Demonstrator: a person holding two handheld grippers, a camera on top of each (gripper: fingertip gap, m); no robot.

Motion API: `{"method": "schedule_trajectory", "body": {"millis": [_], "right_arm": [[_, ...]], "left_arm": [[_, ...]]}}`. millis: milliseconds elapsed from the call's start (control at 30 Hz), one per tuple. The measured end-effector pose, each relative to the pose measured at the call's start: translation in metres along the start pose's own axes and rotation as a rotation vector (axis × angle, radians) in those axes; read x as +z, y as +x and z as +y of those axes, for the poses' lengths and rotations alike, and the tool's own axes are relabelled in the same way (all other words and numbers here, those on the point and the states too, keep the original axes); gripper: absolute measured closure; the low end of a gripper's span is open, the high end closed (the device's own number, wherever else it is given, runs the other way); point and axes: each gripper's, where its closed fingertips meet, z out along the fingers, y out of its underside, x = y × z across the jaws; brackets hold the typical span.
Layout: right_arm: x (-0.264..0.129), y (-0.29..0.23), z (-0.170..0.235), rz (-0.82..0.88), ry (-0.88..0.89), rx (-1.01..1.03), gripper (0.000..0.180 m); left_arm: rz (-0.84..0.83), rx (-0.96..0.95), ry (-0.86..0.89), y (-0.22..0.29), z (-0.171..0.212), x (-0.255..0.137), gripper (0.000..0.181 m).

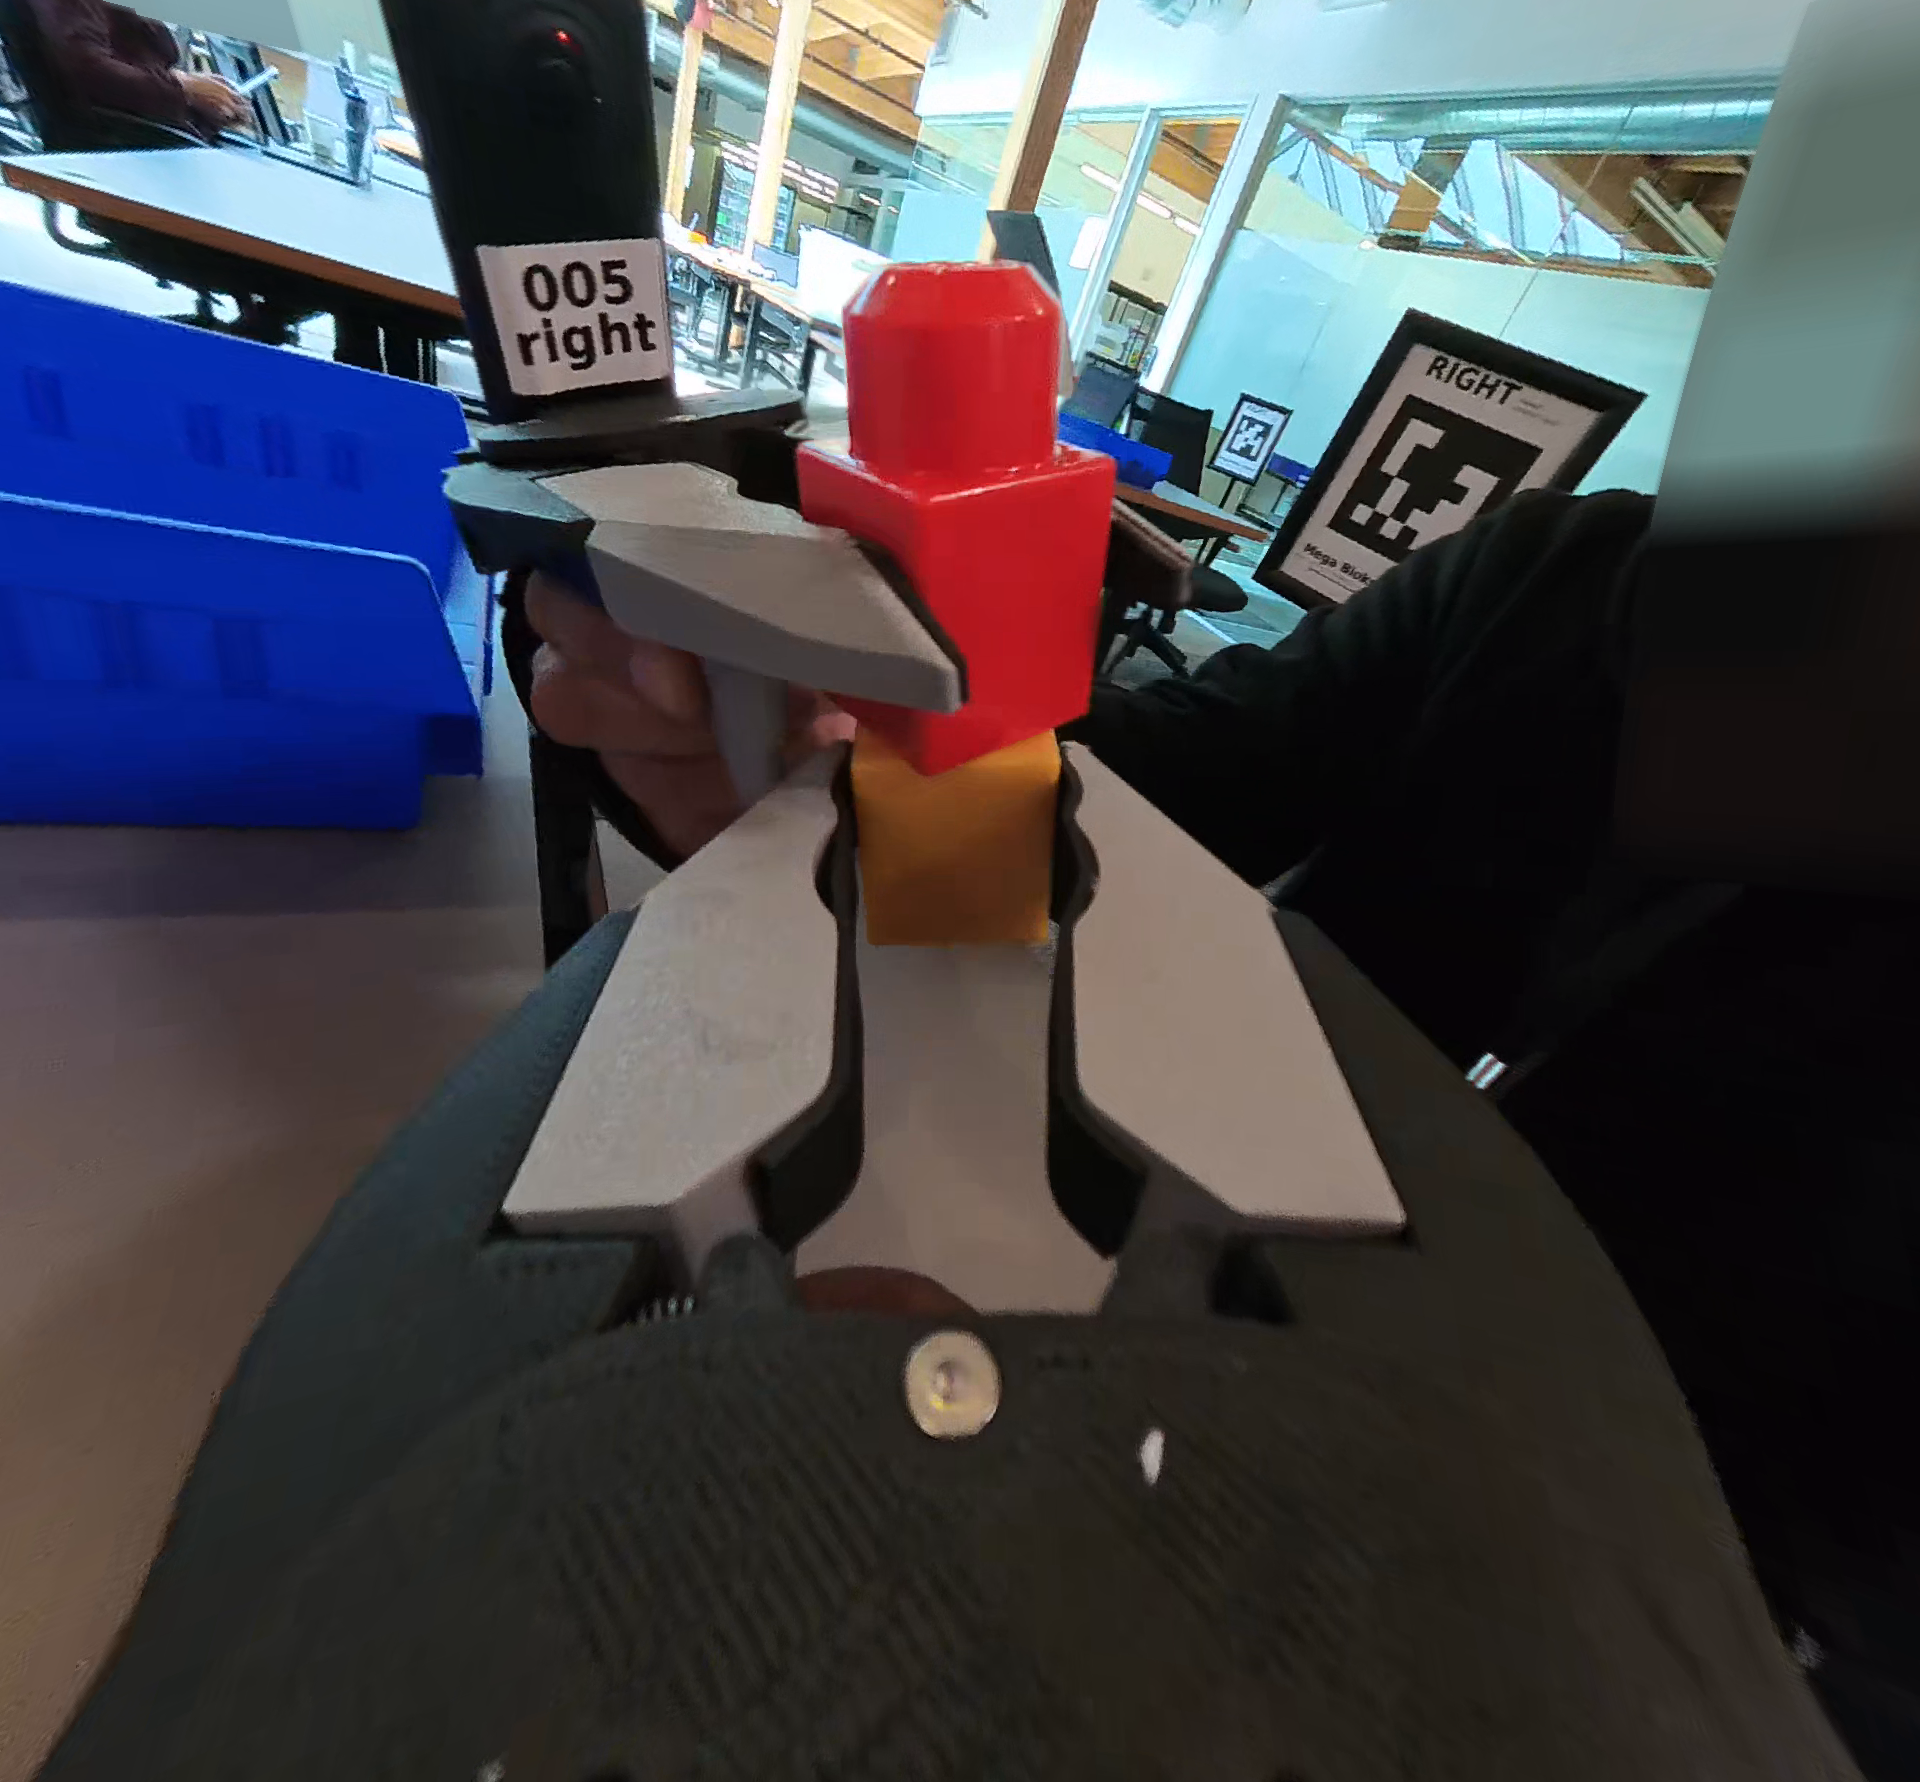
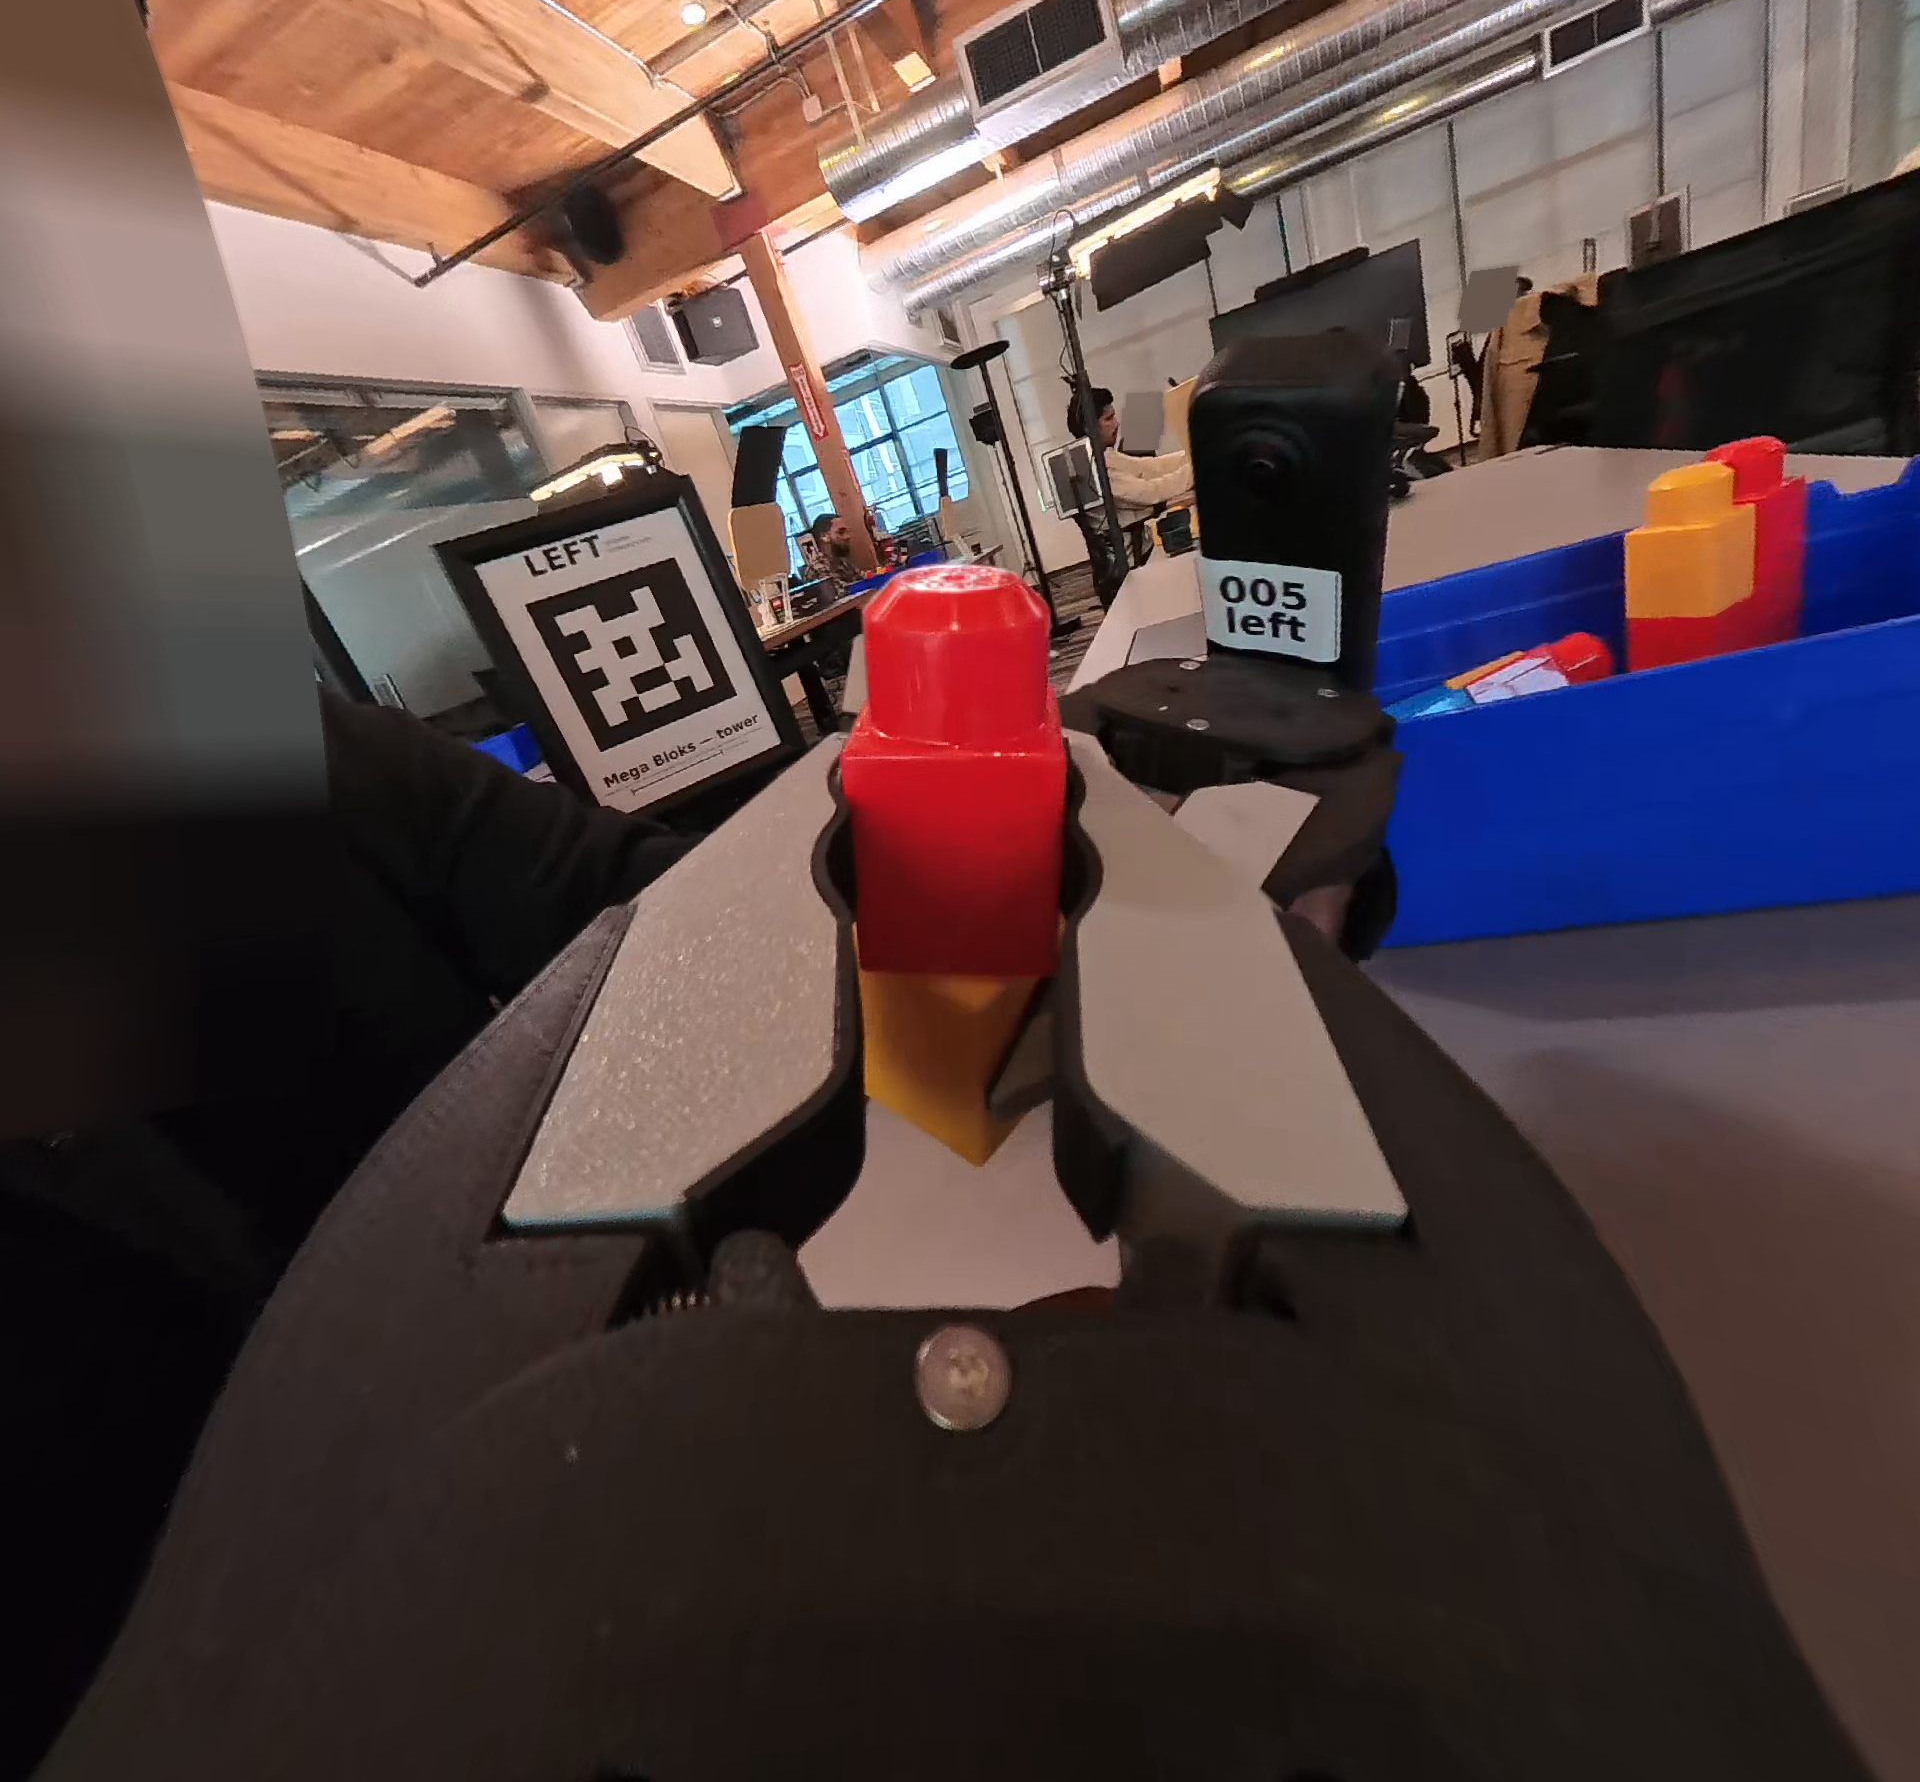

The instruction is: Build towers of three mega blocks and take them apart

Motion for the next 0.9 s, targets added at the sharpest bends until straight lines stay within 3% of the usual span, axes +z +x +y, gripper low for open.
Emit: {"method": "schedule_trajectory", "body": {"millis": [67, 133, 200, 267, 367, 433, 567, 667, 800, 900], "right_arm": [[-0.007, 0.021, -0.005, 0.153, 0.015, -0.044, 0.146], [-0.024, 0.057, -0.001, 0.417, -0.029, -0.097, 0.147], [-0.030, 0.071, 0.004, 0.520, -0.067, -0.121, 0.147], [-0.024, 0.058, 0.000, 0.415, -0.028, -0.081, 0.147], [-0.014, 0.008, -0.019, 0.074, 0.097, -0.035, 0.147], [-0.016, -0.003, -0.025, 0.029, 0.120, -0.057, 0.147], [-0.036, 0.030, -0.035, 0.275, 0.176, -0.093, 0.147], [-0.063, 0.040, -0.056, 0.521, 0.252, -0.254, 0.147], [-0.098, 0.003, -0.091, 0.848, 0.371, -0.616, 0.148], [-0.138, -0.021, -0.120, 1.126, 0.435, -0.777, 0.147]], "left_arm": [[-0.114, 0.034, 0.007, -0.016, -0.003, -0.003, 0.146], [-0.350, 0.060, -0.019, -0.053, 0.000, -0.016, 0.146], [-0.480, 0.097, -0.067, -0.072, 0.006, -0.024, 0.146], [-0.429, 0.079, -0.055, -0.065, 0.005, -0.021, 0.146], [-0.121, 0.041, 0.020, -0.017, -0.005, -0.010, 0.146], [-0.009, 0.062, 0.035, 0.004, -0.007, -0.005, 0.146], [-0.144, 0.090, 0.059, -0.017, -0.011, -0.010, 0.146], [-0.326, 0.118, 0.046, -0.044, -0.011, -0.020, 0.146], [-0.530, 0.102, 0.065, -0.077, -0.013, -0.041, 0.146], [-0.602, 0.051, 0.074, -0.091, -0.011, -0.050, 0.147]]}}
